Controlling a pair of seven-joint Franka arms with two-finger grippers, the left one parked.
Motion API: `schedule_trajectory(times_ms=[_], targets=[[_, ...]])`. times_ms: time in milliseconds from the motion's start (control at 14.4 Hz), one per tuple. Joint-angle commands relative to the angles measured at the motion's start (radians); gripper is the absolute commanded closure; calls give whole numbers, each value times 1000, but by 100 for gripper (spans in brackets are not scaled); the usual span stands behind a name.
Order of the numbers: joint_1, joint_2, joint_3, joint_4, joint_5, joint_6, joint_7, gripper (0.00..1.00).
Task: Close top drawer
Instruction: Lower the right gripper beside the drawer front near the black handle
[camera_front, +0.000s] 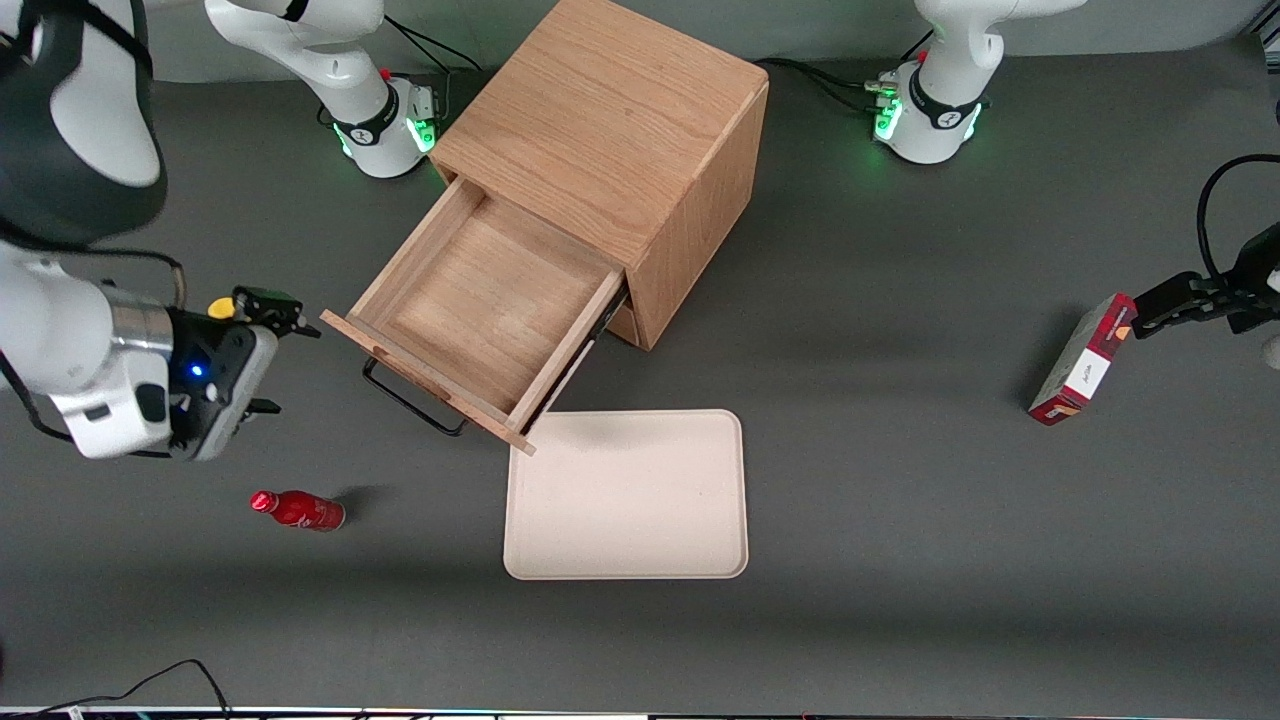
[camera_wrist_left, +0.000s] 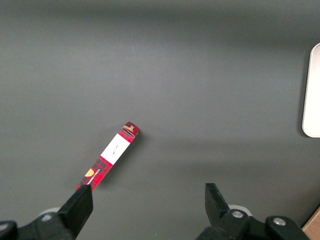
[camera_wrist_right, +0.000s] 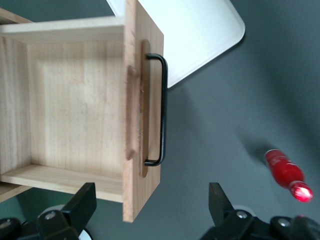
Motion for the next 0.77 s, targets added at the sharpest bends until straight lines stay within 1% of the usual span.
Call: schedule_trajectory(times_ms=[0, 139, 418, 696], targets=[[6, 71, -6, 11, 21, -7, 42, 0], [11, 98, -4, 11, 26, -2, 117, 0], [16, 125, 2, -1, 38, 73, 166, 0], [16, 126, 5, -72, 39, 165, 171, 0]])
